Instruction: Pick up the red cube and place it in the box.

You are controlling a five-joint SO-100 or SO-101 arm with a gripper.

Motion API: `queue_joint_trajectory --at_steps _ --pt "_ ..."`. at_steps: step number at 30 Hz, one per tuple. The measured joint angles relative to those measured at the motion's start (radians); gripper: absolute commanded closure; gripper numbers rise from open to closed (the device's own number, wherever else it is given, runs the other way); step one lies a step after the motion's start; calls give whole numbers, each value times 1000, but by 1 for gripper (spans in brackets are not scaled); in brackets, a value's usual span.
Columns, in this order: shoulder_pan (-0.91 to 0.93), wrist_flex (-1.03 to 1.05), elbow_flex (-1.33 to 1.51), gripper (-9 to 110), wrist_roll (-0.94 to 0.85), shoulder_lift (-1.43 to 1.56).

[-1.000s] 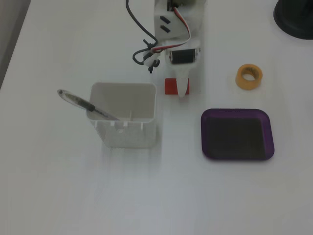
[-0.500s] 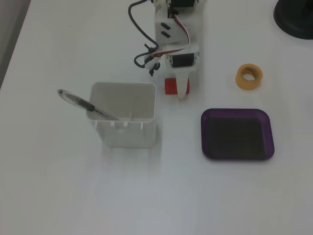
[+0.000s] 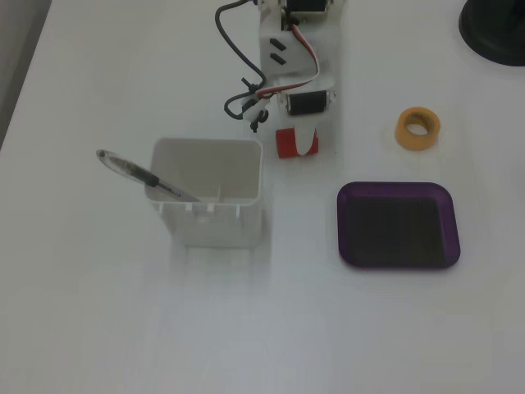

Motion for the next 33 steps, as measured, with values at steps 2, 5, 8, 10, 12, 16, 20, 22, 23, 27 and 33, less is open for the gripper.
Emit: queue_joint_trajectory --at_steps 2,5,8,10,12,16,20,22,23,27,33 --pt "0 43 -3 102 0 5" --pt "-2 120 -38 102 0 71" --pt "-17 170 -86 102 0 198" --pt "-46 183 -104 102 0 281" --pt "-92 186 -109 102 0 354" --pt "-199 175 -109 102 0 434" --pt "-273 81 -109 102 0 425" --pt "-310 28 -109 102 0 393" --pt "-321 2 -109 102 0 364" --pt "-316 -87 -112 102 0 213" --pt "-331 -146 -241 102 0 -29"
